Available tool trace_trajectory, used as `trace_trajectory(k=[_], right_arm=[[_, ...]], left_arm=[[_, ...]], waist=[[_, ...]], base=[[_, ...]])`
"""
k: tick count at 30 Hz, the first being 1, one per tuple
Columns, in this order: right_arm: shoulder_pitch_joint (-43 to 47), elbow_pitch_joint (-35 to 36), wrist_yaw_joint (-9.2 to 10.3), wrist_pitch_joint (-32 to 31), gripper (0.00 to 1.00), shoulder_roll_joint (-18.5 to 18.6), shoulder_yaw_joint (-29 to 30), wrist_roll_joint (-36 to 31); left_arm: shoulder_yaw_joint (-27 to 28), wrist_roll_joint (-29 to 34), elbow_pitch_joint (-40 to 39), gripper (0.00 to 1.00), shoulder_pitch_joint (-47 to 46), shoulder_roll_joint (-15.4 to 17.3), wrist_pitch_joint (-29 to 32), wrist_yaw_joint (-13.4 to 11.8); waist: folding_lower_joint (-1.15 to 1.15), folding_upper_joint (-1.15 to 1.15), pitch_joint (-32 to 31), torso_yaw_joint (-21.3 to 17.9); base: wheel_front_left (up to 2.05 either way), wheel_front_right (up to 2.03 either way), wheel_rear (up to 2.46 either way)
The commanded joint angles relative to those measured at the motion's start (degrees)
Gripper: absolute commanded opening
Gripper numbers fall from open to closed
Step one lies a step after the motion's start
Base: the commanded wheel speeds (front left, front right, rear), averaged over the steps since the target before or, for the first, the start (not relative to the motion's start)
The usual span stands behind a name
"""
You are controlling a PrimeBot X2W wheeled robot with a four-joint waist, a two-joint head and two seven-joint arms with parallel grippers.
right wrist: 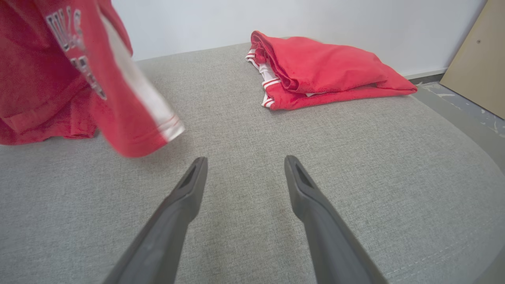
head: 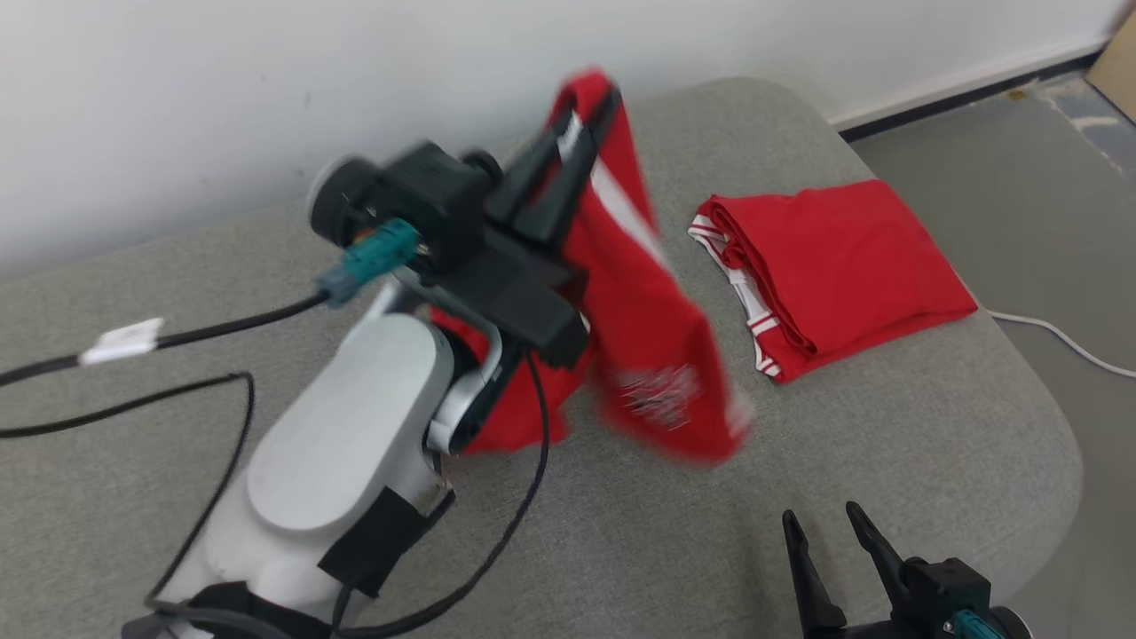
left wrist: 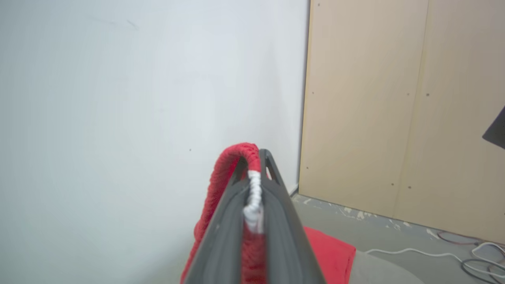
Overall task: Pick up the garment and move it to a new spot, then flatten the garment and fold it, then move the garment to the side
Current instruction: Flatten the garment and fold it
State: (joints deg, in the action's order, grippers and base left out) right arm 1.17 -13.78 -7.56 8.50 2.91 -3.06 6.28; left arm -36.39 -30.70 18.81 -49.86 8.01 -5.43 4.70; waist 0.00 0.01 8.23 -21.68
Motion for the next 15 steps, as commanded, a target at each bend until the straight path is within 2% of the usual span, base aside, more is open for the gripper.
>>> trace_trajectory(k=[1,4,8,12,15], right_arm=[[0.56,-0.01,0.12,-0.2,1.0,-0.03,-0.03,-0.21],[1.32,0.34,0.12,-0.4,1.0,-0.06,0.7,-0.36],[2.14,1.08,0.12,-0.83,1.0,-0.06,1.38,-0.71],[2.16,1.68,0.12,-1.27,1.0,-0.03,0.93,-0.57],[2.08,2.14,0.12,-1.65,1.0,0.06,0.69,-0.78]], left_arm=[[1.7,0.52,-1.56,0.0,-0.91,-0.21,-2.88,-1.81],[3.87,0.26,-3.61,0.0,1.18,0.62,-3.76,-5.12],[5.87,-1.97,-3.41,0.0,9.22,2.89,-1.35,-9.56],[6.73,-5.19,-1.28,0.0,19.73,5.14,0.74,-11.61],[8.17,-7.83,0.01,0.0,23.82,4.86,0.91,-12.47]], waist=[[0.0,-0.01,-1.55,1.49],[0.0,-0.01,-2.28,3.4],[0.0,-0.01,-2.44,7.26],[0.0,-0.01,-2.48,11.2],[0.0,-0.01,-2.49,12.98]], base=[[0.0,0.0,0.0],[0.0,0.0,0.0],[0.0,0.0,0.0],[0.0,0.0,0.0],[0.0,0.0,0.0]])
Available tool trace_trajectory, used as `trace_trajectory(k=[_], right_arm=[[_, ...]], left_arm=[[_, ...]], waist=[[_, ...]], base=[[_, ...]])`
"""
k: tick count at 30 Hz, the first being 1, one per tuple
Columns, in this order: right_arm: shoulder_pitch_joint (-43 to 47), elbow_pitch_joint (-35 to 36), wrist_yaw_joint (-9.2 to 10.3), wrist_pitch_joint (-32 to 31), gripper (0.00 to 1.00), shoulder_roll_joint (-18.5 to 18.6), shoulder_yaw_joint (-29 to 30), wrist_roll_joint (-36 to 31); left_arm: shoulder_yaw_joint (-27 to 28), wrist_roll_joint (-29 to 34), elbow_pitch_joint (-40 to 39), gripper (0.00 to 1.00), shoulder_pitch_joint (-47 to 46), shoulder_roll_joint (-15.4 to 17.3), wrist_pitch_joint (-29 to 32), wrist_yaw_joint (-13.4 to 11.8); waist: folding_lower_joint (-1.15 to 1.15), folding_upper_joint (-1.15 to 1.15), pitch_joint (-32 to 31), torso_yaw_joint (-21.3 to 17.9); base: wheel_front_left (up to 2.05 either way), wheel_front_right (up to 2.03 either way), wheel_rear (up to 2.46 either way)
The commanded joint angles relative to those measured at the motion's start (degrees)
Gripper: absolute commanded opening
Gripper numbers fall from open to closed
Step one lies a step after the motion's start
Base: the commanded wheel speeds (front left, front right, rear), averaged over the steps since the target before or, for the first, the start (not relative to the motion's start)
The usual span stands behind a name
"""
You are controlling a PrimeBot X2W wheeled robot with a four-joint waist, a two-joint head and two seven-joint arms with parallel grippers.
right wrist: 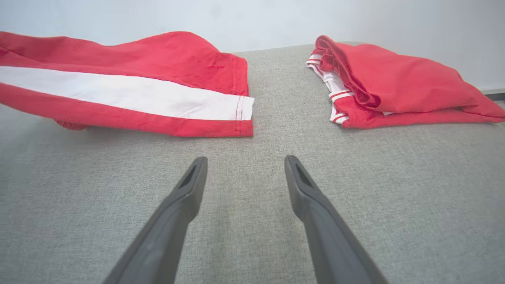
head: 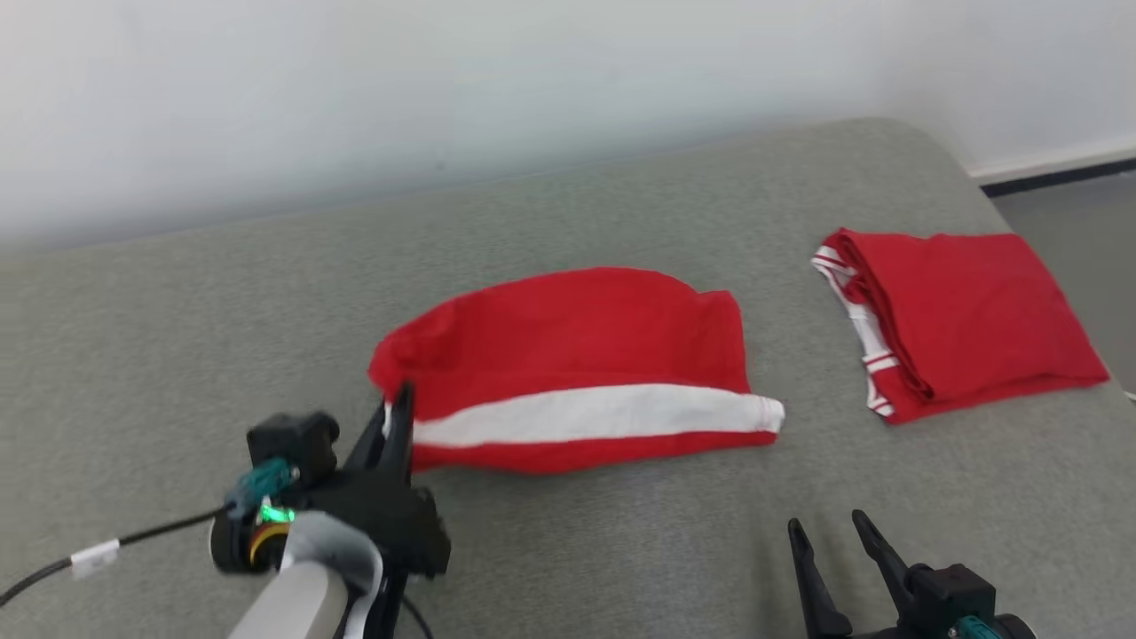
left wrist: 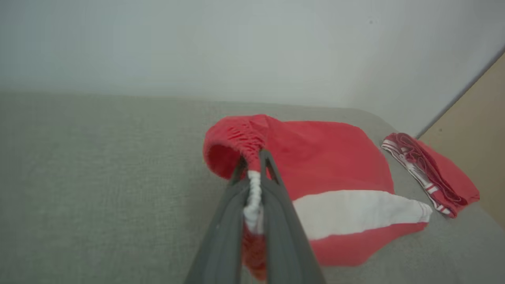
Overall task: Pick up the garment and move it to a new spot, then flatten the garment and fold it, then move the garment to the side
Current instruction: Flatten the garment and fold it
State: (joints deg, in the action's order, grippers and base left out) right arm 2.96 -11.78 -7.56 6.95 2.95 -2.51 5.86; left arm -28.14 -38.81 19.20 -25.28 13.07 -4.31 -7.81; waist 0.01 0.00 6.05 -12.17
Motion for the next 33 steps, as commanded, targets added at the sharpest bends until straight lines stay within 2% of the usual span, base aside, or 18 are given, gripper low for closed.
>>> trace_trajectory(k=[1,6,7,8,13,18,22,26,31,32,33], right_arm=[[0.14,0.31,0.12,-0.29,1.0,0.08,-0.21,-0.5],[-0.01,0.91,0.12,-0.9,1.0,0.23,-0.86,-0.5],[0.11,0.97,0.12,-1.06,1.0,0.27,-0.89,-0.46],[0.25,1.0,0.12,-1.2,1.0,0.29,-0.95,-0.46],[0.9,1.2,0.12,-1.44,1.0,0.27,-0.56,-0.47],[1.4,1.54,0.12,-1.61,1.0,0.44,-0.12,-0.54],[1.16,1.57,0.12,-1.59,1.0,0.36,-0.87,-0.39],[0.54,1.35,0.12,-1.44,1.0,0.35,-1.56,-0.02],[0.32,1.15,0.12,-1.37,1.0,0.67,-1.36,-0.12],[0.23,1.13,0.12,-1.38,1.0,0.67,-1.32,-0.16],[0.11,1.1,0.12,-1.42,1.0,0.68,-1.44,-0.16]], left_arm=[[0.49,-0.63,0.42,0.0,0.85,-0.29,-0.11,-0.34],[1.8,-4.14,4.17,0.0,5.98,-1.06,0.34,-1.02],[2.01,-4.56,4.72,0.15,6.7,-1.23,-0.06,-0.87],[2.27,-4.92,5.22,1.0,7.43,-1.2,-0.52,-0.95],[1.96,-5.37,6.82,1.0,11.18,-0.24,-1.58,0.32],[0.52,-4.14,6.21,1.0,13.6,3.02,-1.1,2.76],[-1.49,-1.43,6.73,1.0,11.73,5.26,-0.84,3.99],[-3.22,-0.46,8.35,1.0,10.05,4.86,-0.55,5.21],[-3.7,0.54,10.78,1.0,8.4,4.74,-0.73,4.52],[-3.57,0.48,11.28,0.88,8.23,4.75,-0.89,4.4],[-3.51,0.41,11.75,0.67,8.12,4.79,-0.96,4.35]], waist=[[-0.01,0.0,-0.42,4.1],[-0.01,0.0,-1.36,6.26],[-0.01,0.0,-1.59,6.52],[-0.01,0.0,-1.81,6.68],[-0.01,0.0,-2.69,7.47],[-0.01,0.0,-3.01,8.31],[-0.01,0.0,-2.95,8.51],[-0.01,0.0,-2.72,7.44],[-0.01,0.0,-2.5,5.99],[-0.01,0.0,-2.51,5.73],[-0.01,0.0,-2.54,5.45]], base=[[0.0,0.0,0.0],[0.0,0.0,0.0],[0.0,0.0,0.0],[0.0,0.0,0.0],[0.0,0.0,0.0],[0.0,0.0,0.0],[0.0,0.0,0.0],[0.0,0.0,0.0],[0.0,0.0,0.0],[0.0,0.0,0.0],[0.0,0.0,0.0]])
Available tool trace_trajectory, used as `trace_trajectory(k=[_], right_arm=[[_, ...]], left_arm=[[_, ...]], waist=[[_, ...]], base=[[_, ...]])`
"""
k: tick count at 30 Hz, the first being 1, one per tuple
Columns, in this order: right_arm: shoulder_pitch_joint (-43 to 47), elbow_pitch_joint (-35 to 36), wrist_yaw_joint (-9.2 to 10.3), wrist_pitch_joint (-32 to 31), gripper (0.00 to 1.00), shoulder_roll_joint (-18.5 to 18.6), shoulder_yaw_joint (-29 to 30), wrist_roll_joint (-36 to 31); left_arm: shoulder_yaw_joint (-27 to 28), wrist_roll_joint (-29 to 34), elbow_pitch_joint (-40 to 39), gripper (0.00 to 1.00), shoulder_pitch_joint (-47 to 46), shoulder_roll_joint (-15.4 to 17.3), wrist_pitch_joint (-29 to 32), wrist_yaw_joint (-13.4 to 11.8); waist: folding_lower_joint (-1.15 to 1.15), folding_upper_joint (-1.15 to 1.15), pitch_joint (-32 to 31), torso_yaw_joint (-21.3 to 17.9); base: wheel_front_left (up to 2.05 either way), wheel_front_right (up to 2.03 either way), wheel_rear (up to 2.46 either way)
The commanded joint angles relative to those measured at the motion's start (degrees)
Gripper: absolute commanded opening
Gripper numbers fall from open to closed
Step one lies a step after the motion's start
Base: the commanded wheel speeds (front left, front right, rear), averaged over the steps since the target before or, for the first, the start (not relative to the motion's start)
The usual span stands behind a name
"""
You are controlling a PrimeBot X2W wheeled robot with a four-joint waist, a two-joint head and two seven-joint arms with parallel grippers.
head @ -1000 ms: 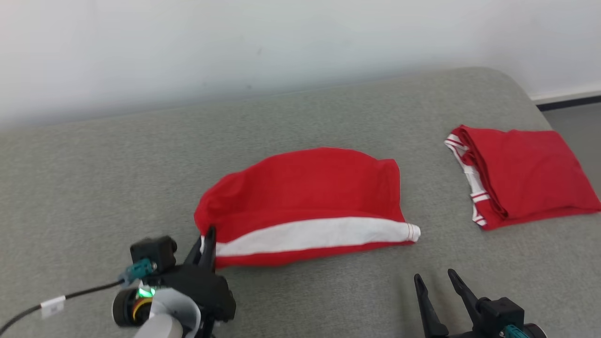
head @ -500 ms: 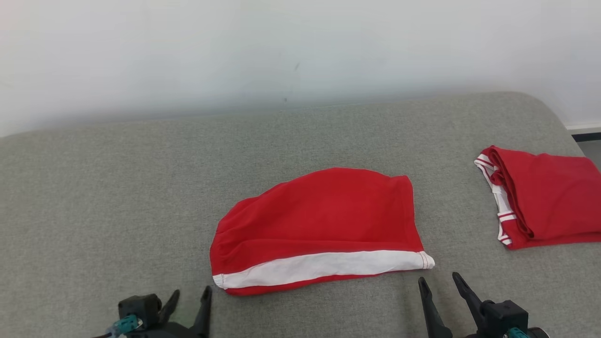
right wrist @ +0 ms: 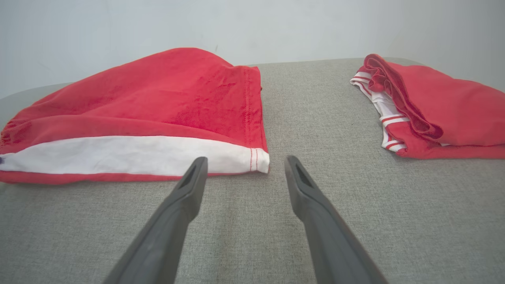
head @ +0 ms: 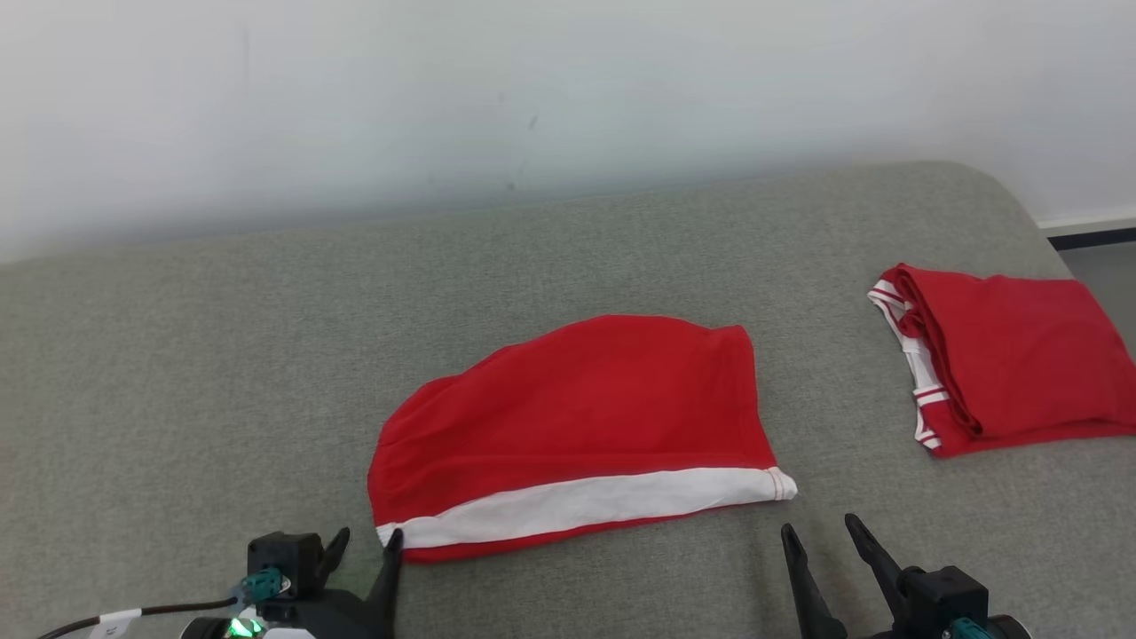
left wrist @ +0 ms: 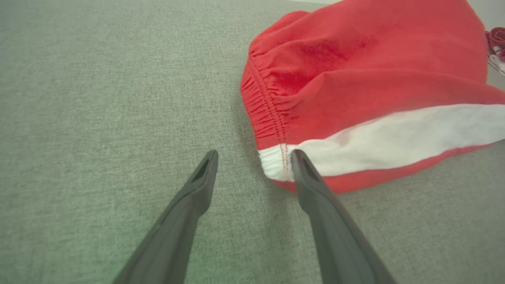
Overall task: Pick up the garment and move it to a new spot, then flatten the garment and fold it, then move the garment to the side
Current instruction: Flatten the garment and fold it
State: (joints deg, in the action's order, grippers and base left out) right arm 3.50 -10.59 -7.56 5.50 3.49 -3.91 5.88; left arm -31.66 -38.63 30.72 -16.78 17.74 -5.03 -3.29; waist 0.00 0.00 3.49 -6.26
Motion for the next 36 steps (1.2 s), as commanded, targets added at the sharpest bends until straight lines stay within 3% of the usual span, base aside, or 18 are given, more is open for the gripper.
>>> trace_trajectory(k=[1,3,9,11,12,14,17,28,29,30,31,32,33,34,36], right_arm=[[-0.5,-0.14,0.12,0.02,1.0,0.18,-0.09,-0.14],[-0.57,-0.2,0.12,0.03,1.0,0.21,-0.23,-0.08],[-0.68,-0.21,0.12,0.11,1.0,0.43,-0.27,-0.11],[-0.72,-0.04,0.12,-0.02,1.0,0.5,-0.3,-0.27],[-0.71,0.03,0.12,-0.11,1.0,0.51,-0.31,-0.34],[-0.63,0.16,0.12,-0.2,1.0,0.52,-0.46,-0.49],[-0.38,0.37,0.12,-0.28,1.0,0.53,-0.58,-0.49],[-0.61,0.77,0.12,-0.8,1.0,1.01,-1.66,-0.54],[-0.75,0.9,0.12,-0.96,1.0,1.13,-2.13,-0.59],[-0.98,1.08,0.12,-1.21,1.0,1.23,-2.6,-0.63],[-1.19,1.23,0.12,-1.46,1.0,1.33,-2.97,-0.63],[-1.39,1.41,0.12,-1.77,1.0,1.53,-3.25,-0.58],[-1.6,1.48,0.12,-2.17,1.0,1.79,-3.25,-0.56],[-1.81,1.53,0.12,-2.81,1.0,1.99,-3.27,-0.71],[-2.18,1.42,0.12,-5.38,1.0,1.95,-2.9,-0.74]], left_arm=[[0.01,0.09,0.53,0.5,-0.49,0.11,-0.22,-0.05],[-0.08,-0.45,1.03,0.45,-0.5,0.12,-0.01,0.67],[-0.3,-1.53,2.04,0.5,0.34,0.36,-0.01,2.21],[-0.56,-1.68,2.6,0.62,0.25,0.09,0.2,2.57],[-0.47,-1.85,2.89,0.76,0.13,-0.13,0.12,2.56],[0.42,-2.71,3.27,0.91,-0.04,-0.49,-0.73,2.5],[1.71,-3.54,3.49,1.0,0.08,-0.16,-2.05,2.22],[-0.05,-2.91,5.89,0.99,-0.86,-1.32,-1.54,3.12],[-0.37,-2.78,6.58,0.96,-1.38,-1.56,-1.35,3.02],[-0.53,-2.57,7.31,0.84,-1.85,-1.74,-1.07,2.89],[-0.69,-2.41,7.84,0.59,-2.4,-1.97,-1.07,2.9],[-0.89,-2.32,8.39,0.41,-2.92,-2.23,-1.03,3.12],[-1.03,-2.01,8.78,0.12,-3.45,-2.33,-1.41,3.11],[-1.06,-1.97,9.06,0.0,-3.78,-2.43,-1.64,3.15],[-1.23,-1.91,9.51,0.0,-3.97,-2.74,-2.1,3.3]], waist=[[0.0,0.0,0.0,-0.63],[0.0,0.0,-0.03,-0.91],[0.0,0.0,-0.16,-1.1],[0.0,0.0,-0.21,-1.04],[0.0,0.0,-0.26,-1.0],[0.0,0.0,-0.38,-0.97],[0.0,0.0,-0.51,-0.92],[0.0,0.0,-0.67,-0.58],[0.0,0.0,-0.6,-0.62],[0.0,0.0,-0.53,-0.73],[0.0,0.0,-0.43,-0.86],[0.0,0.0,-0.33,-0.98],[0.0,0.0,-0.23,-1.1],[0.0,0.0,-0.13,-1.18],[0.0,0.0,0.24,-1.28]], base=[[0.0,0.0,0.0],[0.0,0.0,0.0],[0.0,0.0,0.0],[0.0,0.0,0.0],[0.0,0.0,0.0],[0.0,0.0,0.0],[0.0,0.0,0.0],[0.0,0.0,0.0],[0.0,0.0,0.0],[0.0,0.0,0.0],[0.0,0.0,0.0],[0.0,0.0,0.0],[0.0,0.0,0.0],[0.0,0.0,0.0],[0.0,0.0,0.0]])
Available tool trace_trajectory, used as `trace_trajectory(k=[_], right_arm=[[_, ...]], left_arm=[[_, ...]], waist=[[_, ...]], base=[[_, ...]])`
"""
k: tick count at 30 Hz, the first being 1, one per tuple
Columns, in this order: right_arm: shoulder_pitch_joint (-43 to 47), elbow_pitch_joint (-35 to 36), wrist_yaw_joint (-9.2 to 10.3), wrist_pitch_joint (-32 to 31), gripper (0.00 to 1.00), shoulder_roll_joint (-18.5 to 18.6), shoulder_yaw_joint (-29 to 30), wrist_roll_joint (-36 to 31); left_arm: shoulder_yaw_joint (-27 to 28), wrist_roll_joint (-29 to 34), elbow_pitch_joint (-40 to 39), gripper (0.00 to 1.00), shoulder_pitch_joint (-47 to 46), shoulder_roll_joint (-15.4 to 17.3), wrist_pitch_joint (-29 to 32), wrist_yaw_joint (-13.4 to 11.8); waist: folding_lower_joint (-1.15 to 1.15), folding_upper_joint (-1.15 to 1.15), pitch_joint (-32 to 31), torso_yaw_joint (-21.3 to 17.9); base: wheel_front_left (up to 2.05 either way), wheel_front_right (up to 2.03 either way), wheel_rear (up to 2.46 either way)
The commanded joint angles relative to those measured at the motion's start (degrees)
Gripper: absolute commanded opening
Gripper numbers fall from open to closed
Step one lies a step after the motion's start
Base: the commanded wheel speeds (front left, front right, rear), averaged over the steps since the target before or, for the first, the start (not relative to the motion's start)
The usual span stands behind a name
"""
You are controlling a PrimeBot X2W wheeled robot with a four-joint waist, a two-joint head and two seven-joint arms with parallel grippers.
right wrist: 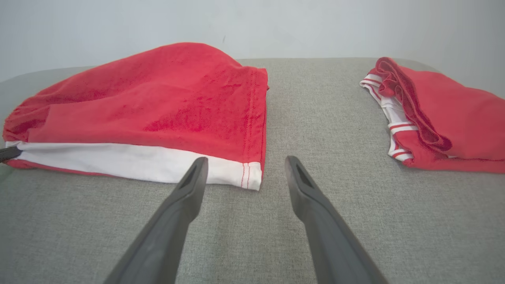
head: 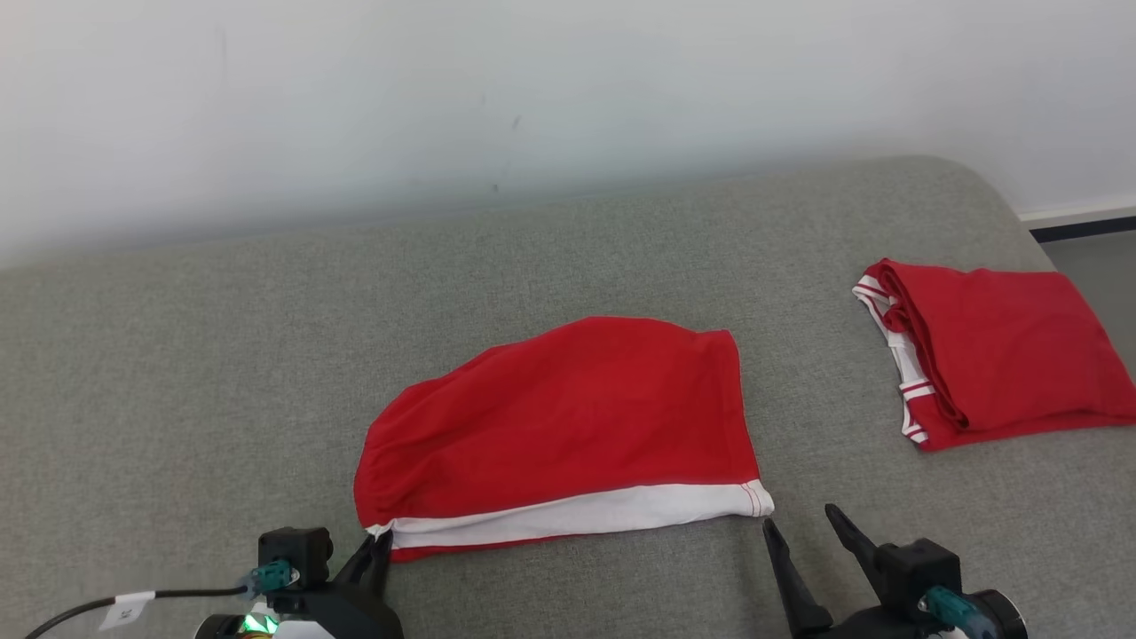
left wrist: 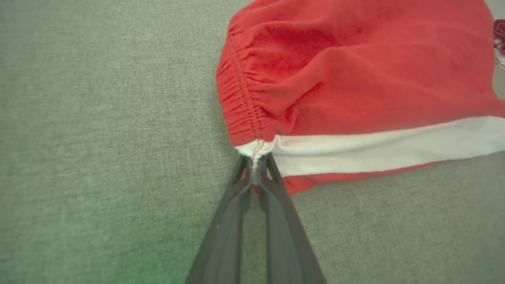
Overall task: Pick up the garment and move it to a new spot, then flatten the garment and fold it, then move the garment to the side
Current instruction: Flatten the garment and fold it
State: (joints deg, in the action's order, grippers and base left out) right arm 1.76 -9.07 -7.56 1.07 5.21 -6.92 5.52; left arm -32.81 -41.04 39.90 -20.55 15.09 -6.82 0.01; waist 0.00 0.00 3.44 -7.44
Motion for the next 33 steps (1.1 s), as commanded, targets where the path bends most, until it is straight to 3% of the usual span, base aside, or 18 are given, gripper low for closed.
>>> trace_trajectory(k=[1,8,21,22,24,33], right_arm=[[-0.68,-0.23,0.12,-2.61,1.0,0.39,0.32,-0.59],[-4.04,-2.16,0.12,-12.4,1.0,0.53,3.49,-2.04],[-9.87,-7.8,0.12,-18.44,0.99,-0.94,5.15,-4.43],[-9.95,-7.97,0.12,-18.48,0.91,-1.14,5.07,-4.27],[-9.88,-8.45,0.12,-18.83,0.49,-1.34,4.91,-4.17],[-9.73,-9.18,0.12,-18.93,0.0,-1.83,4.31,-4.04]], left_arm=[[-0.14,0.63,0.4,0.0,-0.22,-0.12,-0.77,-0.06],[-0.66,1.12,-0.49,0.0,1.58,-1.15,-3.26,-1.01],[-2.13,1.68,-1.44,0.0,-0.08,-2.44,-4.19,-0.8],[-2.16,1.65,-1.44,0.0,-0.12,-2.42,-4.25,-0.81],[-2.21,1.58,-1.46,0.0,-0.14,-2.32,-4.34,-0.78],[-2.23,0.84,-1.35,0.0,0.08,-1.87,-4.34,-1.01]], waist=[[0.0,0.0,0.52,-0.07],[0.0,0.0,2.55,1.78],[0.0,0.0,3.91,4.85],[0.0,0.0,3.88,4.85],[0.0,0.0,3.84,4.81],[0.0,0.0,3.23,4.4]], base=[[0.0,0.0,0.0],[0.0,0.0,0.0],[0.0,0.0,0.0],[0.0,0.0,0.0],[0.0,0.0,0.0],[0.0,0.0,0.0]])
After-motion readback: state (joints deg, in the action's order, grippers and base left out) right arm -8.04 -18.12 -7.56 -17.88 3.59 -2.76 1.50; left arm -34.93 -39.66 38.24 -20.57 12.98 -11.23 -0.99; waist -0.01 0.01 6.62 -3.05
